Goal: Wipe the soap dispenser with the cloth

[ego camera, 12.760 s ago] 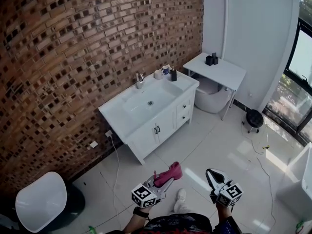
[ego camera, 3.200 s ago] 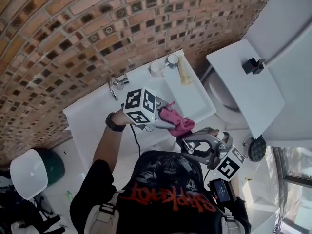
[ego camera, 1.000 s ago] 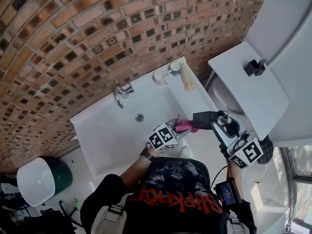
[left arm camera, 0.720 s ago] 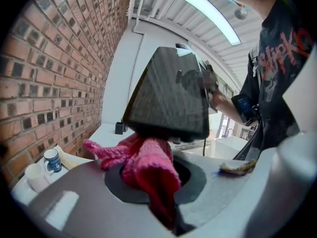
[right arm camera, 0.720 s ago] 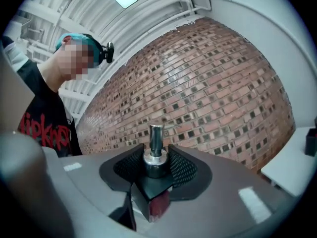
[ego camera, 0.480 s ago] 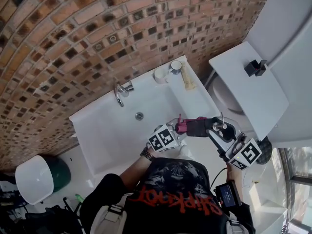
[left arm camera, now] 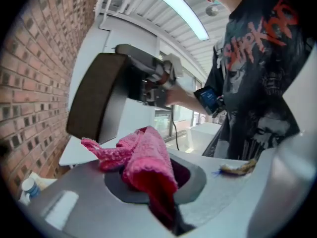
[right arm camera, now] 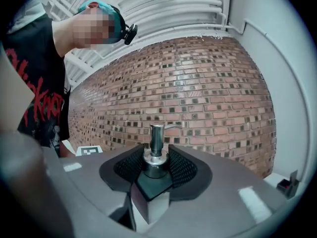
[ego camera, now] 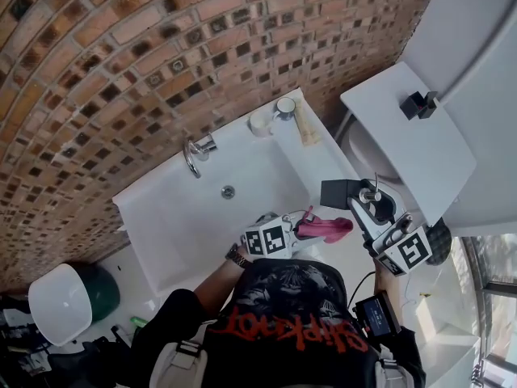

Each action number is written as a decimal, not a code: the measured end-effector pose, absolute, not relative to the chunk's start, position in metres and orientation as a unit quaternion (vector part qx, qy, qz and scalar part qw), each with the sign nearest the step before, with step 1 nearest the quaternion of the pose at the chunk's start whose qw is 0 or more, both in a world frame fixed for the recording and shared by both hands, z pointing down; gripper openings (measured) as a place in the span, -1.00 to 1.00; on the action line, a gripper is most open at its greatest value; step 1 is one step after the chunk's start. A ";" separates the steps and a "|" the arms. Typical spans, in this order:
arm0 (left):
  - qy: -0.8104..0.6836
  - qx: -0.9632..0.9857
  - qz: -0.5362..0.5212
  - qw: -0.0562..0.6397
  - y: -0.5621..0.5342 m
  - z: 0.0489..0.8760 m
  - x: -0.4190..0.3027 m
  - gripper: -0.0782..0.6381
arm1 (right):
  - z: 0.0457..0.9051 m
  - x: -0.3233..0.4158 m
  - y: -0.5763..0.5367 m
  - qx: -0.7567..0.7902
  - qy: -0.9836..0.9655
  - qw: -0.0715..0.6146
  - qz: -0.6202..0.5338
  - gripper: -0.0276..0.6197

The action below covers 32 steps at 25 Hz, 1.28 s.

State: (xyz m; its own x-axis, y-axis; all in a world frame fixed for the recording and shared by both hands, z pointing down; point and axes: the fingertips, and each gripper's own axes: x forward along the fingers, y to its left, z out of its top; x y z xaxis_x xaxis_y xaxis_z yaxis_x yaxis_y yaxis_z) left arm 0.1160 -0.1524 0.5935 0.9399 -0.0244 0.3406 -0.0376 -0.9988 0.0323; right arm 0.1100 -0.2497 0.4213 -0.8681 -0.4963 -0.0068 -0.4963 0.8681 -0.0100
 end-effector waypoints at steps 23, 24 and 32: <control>-0.204 0.954 0.010 0.221 -0.233 0.511 0.057 -0.64 | 0.438 0.084 -0.232 -0.224 0.972 -0.061 0.043 -0.43; -0.217 0.951 0.030 0.217 -0.235 0.519 0.056 -0.64 | 0.437 0.084 -0.232 -0.225 0.972 -0.061 0.042 -0.43; -0.268 0.929 0.148 0.210 -0.240 0.575 0.038 -0.64 | 0.424 0.089 -0.224 -0.198 0.980 -0.008 0.026 -0.43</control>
